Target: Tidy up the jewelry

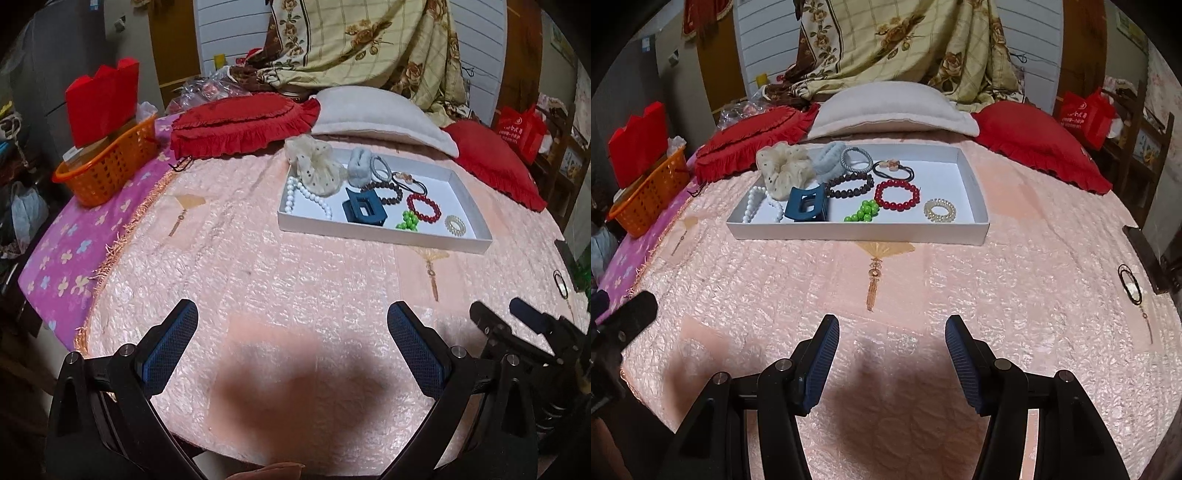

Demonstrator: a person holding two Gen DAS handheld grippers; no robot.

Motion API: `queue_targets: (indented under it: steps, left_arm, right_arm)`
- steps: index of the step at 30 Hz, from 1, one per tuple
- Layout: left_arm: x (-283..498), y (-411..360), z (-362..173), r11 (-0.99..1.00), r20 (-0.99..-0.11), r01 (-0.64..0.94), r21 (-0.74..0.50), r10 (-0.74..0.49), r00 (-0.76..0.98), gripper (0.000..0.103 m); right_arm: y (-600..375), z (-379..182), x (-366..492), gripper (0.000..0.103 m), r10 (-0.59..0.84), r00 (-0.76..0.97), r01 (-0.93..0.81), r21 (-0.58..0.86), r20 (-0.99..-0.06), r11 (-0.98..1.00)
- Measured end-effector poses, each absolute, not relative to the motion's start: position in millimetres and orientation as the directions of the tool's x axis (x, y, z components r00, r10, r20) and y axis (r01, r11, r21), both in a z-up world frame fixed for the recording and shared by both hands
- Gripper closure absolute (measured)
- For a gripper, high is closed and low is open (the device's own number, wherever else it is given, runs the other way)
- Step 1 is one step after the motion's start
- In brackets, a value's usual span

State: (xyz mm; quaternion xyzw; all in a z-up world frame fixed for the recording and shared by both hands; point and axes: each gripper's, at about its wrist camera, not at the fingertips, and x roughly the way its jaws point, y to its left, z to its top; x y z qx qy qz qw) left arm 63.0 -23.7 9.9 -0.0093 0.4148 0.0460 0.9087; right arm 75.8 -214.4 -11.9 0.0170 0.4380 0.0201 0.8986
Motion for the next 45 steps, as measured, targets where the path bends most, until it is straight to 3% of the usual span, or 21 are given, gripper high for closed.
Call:
queue_targets:
  steps: [45]
  left_arm:
    - [65.2, -24.8, -7.7, 0.997, -0.809, -0.047, -0.055, -0.017, 0.588, 0.000]
  right_arm:
    - [-218.4, -15.3, 78.2, 0.045, 0.015, 0.587, 0.007, 0.024, -0.809, 1.000]
